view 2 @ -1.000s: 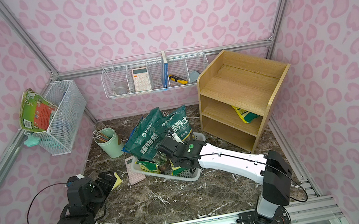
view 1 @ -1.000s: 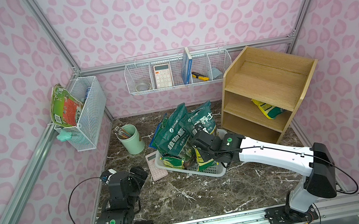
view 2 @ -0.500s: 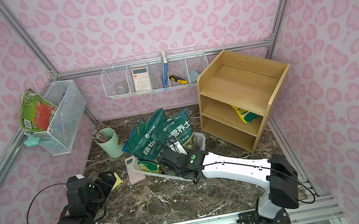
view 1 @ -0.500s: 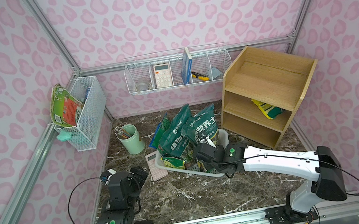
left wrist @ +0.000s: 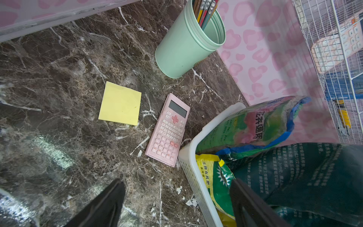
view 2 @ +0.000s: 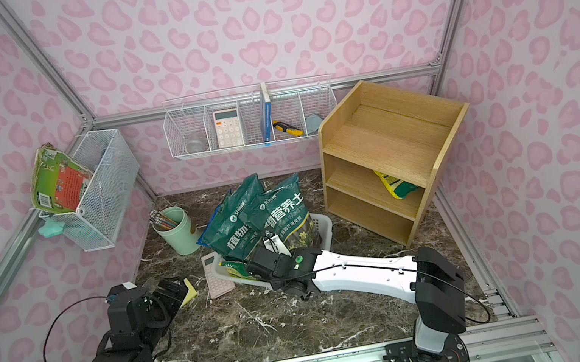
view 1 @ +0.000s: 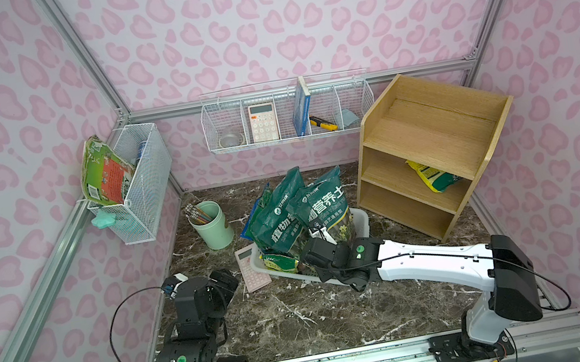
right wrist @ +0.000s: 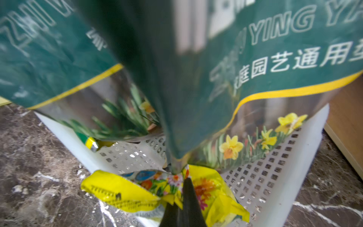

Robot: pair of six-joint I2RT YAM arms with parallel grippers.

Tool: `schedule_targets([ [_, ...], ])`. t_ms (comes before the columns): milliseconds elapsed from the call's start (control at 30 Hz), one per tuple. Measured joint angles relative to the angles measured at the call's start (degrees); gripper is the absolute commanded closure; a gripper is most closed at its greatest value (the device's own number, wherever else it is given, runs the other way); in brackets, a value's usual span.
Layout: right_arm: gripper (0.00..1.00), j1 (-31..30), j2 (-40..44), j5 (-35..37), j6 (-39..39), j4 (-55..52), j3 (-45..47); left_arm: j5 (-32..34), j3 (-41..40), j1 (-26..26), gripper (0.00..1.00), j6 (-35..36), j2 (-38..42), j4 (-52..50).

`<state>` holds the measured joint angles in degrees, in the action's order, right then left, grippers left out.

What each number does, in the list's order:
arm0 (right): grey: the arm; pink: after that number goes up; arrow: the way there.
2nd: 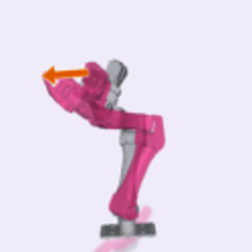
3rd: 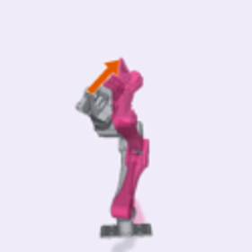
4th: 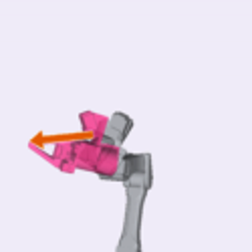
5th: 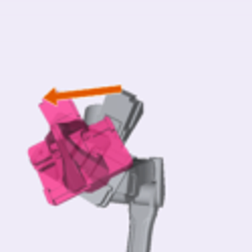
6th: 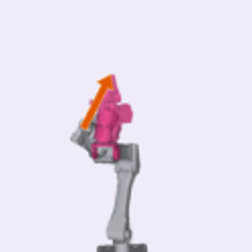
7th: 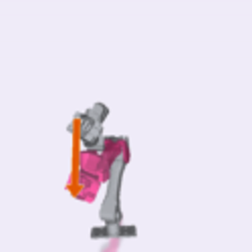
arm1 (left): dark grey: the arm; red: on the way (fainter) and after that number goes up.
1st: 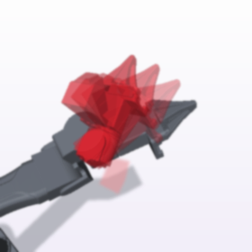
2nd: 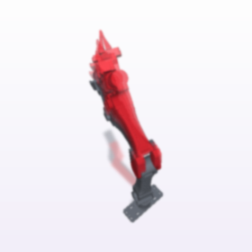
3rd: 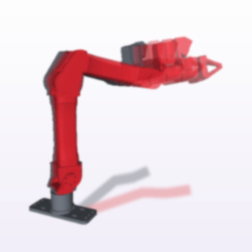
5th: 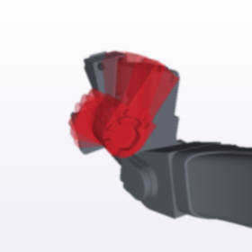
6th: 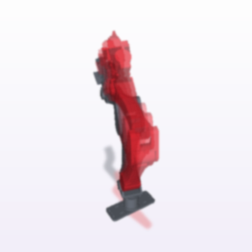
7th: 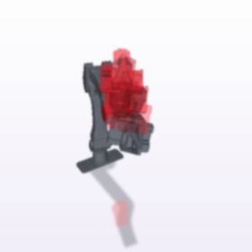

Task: Take down the fertilizer bag from the shelf
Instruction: Place the fertilizer bag in the storage box.

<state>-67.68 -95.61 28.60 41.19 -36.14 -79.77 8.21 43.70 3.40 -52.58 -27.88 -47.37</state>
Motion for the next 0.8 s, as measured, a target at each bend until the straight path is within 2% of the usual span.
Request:
schedule_targets([
  [167, 1.00, 2.4, 0.5, -3.7, 5.2, 3.5, -1.7, 0.0, 0.0, 0.0, 0.11, 0.0, 0.1, 0.0],
  [400, 1.00, 3.1, 3.7, -6.1, 9.5, 13.8, 6.7, 0.1, 0.5, 0.0, 0.11, 0.0, 1.0, -0.5],
  [600, 1.00, 2.8, 3.7, -6.6, 11.2, 19.4, 14.2, 0.2, 0.5, 0.0, 0.11, 0.0, 1.2, -0.5],
  [800, 1.00, 1.0, 4.1, -4.8, 9.8, 21.1, 16.9, 0.3, 0.5, 0.0, 0.11, 0.0, 1.0, -0.5],
])
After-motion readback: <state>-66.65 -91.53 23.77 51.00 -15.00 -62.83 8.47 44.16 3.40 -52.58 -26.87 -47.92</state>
